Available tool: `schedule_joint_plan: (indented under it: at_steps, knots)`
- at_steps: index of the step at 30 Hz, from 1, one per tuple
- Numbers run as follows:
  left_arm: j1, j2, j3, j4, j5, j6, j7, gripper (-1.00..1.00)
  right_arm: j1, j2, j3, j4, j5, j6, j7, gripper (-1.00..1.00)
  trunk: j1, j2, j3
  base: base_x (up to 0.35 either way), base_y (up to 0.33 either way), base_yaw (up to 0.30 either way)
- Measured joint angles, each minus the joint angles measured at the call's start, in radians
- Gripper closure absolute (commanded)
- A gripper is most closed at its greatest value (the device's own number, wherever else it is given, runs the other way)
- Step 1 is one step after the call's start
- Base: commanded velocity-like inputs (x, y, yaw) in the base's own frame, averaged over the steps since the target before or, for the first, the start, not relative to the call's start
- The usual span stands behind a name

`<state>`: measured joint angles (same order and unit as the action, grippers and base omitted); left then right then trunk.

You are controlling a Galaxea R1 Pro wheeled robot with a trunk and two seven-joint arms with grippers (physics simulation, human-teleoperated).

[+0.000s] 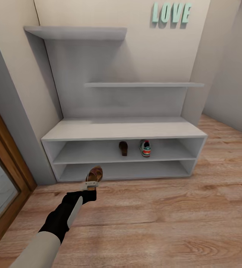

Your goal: Pick up the two gym shoes and the two sandals from the corridor floor and place them onto the hallstand (shoe rack) in the corridor, making sure they are on the rack and not on the floor. Arrange them so the two gym shoes are next to each other and the two sandals are next to each other.

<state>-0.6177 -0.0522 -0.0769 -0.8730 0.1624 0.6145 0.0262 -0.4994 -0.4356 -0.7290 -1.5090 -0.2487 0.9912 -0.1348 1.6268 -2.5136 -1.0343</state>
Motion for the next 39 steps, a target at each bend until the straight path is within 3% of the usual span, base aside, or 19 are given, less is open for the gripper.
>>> schedule_joint_plan:
  at_steps: [9,26,39]
  knots:
    - [0.000,-0.001,-0.001,0.000,0.000,0.000,0.001,1.00,0.000,0.000,0.002,0.001,0.000,0.001,0.000,1.00,0.000,0.000,0.000,0.211,-0.213,0.000]
    - [0.000,0.000,-0.001,0.000,0.000,0.001,0.001,1.00,0.000,0.000,0.002,-0.001,0.003,-0.001,-0.002,1.00,0.000,0.000,0.000,0.129,-0.008,0.000]
    - [0.000,0.000,-0.001,0.002,0.000,0.001,0.001,1.00,0.000,0.000,0.001,-0.003,0.002,0.001,-0.003,1.00,0.000,0.000,0.000,0.299,-0.072,0.000]
